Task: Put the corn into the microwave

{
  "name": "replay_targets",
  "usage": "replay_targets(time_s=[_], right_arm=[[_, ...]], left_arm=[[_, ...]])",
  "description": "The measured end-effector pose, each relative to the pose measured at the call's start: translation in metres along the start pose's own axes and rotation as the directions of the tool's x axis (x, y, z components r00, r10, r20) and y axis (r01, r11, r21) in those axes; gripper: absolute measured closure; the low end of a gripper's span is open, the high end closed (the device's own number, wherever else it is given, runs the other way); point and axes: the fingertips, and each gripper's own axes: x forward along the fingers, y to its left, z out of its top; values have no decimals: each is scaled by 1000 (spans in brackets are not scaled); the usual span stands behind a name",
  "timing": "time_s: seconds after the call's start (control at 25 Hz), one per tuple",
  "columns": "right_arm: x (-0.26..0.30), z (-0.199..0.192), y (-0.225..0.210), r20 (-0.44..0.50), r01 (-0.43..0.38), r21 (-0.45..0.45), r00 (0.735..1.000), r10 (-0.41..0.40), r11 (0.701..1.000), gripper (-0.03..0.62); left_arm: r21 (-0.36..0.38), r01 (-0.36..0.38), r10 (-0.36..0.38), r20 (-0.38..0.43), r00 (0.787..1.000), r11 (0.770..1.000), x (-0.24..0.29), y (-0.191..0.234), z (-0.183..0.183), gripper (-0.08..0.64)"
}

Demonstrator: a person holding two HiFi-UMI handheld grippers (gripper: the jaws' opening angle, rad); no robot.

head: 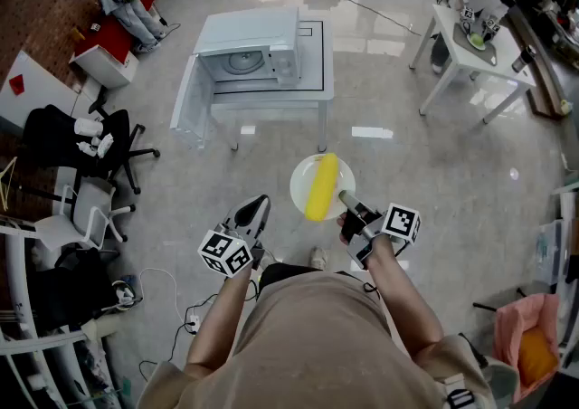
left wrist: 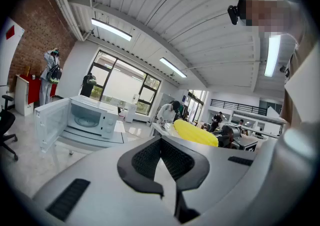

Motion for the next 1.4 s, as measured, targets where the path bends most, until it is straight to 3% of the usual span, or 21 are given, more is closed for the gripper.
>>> replay_targets(time_s=[0.44, 0.76, 1.16, 1.4], right_arm=[[-10, 7, 16, -38, -53, -36, 998, 52, 998, 572], [-6, 7, 15, -54, -80, -18, 995, 79, 997, 572], [20, 10, 1, -97, -27, -61, 995, 21, 998, 572], [51, 15, 3, -96, -23, -46, 995, 18, 999, 571]], left_arm=[[37, 10, -9, -5, 1000, 999, 16, -25, 5, 555], [53, -31, 33, -25, 999, 998, 7, -26, 4, 555], [25, -109, 110, -38, 993, 994, -5, 14, 4, 555], [15, -112, 113, -41, 993, 994, -2, 52, 15, 555]])
